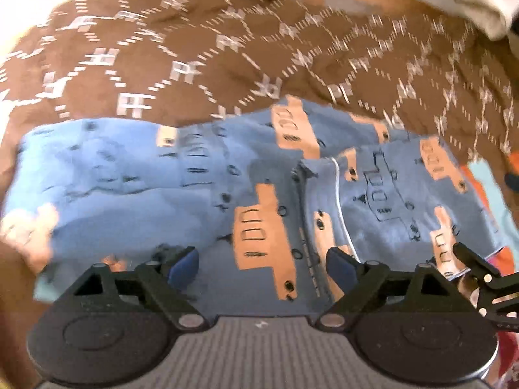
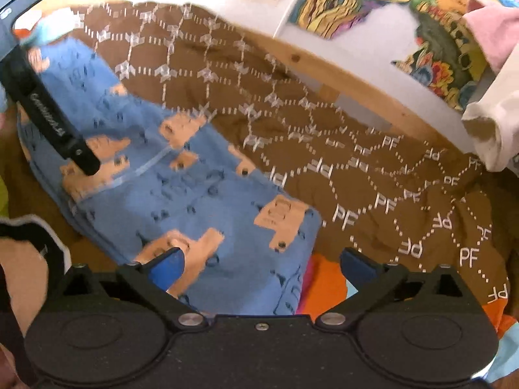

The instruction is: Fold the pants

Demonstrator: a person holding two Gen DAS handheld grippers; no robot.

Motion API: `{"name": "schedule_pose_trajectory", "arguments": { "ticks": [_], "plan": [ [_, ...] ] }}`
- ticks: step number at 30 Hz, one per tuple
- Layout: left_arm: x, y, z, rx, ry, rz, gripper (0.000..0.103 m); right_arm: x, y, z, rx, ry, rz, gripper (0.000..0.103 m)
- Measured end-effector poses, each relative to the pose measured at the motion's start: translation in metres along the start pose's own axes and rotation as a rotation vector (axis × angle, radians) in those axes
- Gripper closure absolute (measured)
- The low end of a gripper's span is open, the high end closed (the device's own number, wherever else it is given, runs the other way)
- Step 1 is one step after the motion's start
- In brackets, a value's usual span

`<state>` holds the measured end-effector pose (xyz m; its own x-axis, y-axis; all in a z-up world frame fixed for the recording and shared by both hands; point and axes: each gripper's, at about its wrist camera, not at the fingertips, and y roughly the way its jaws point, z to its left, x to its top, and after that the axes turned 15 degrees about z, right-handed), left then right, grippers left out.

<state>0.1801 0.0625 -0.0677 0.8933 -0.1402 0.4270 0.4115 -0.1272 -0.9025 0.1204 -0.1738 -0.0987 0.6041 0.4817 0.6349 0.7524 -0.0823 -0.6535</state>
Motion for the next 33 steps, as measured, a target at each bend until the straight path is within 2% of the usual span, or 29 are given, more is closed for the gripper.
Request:
{"name": "schedule_pose_trajectory", "arguments": {
  "ticks": [3,8,12,14,16,20,21,25,29,33],
  "plan": [
    [-0.028,-0.02,0.013,0.007,-0.052,-0.098,0.014,0.001,-0.007,0.001,0.042,0.026,-0.049,0.001],
    [-0.057,-0.044,0.037,0.111,-0.198,-0.229,0.016,0.003,-0.016,0.011,0.095,0.019,-0.095,0.001],
    [-0.051,-0.053,0.068,0.192,-0.261,-0.283,0.022,0.003,-0.018,0.021,0.128,-0.002,-0.105,0.001],
    [-0.043,-0.055,0.083,0.216,-0.272,-0.301,0.029,0.003,-0.018,0.023,0.14,-0.003,-0.103,0.001],
    [-0.033,-0.053,0.101,0.221,-0.294,-0.299,0.036,0.003,-0.017,0.024,0.151,0.0,-0.102,0.001],
    [-0.017,-0.045,0.123,0.148,-0.31,-0.286,0.036,0.002,-0.015,0.027,0.163,-0.001,-0.091,0.001],
    [-0.016,-0.044,0.128,0.129,-0.313,-0.277,0.033,0.001,-0.015,0.027,0.167,-0.001,-0.088,0.001],
    [-0.01,-0.035,0.141,0.005,-0.314,-0.25,0.008,0.001,-0.012,0.031,0.175,-0.003,-0.085,0.001],
    [-0.007,-0.029,0.129,0.067,-0.294,-0.234,0.009,0.008,-0.003,0.037,0.171,-0.006,-0.094,0.001],
    [-0.005,-0.031,0.122,0.136,-0.326,-0.213,0.025,0.011,0.008,0.044,0.144,-0.017,-0.068,0.001]
  ]
}}
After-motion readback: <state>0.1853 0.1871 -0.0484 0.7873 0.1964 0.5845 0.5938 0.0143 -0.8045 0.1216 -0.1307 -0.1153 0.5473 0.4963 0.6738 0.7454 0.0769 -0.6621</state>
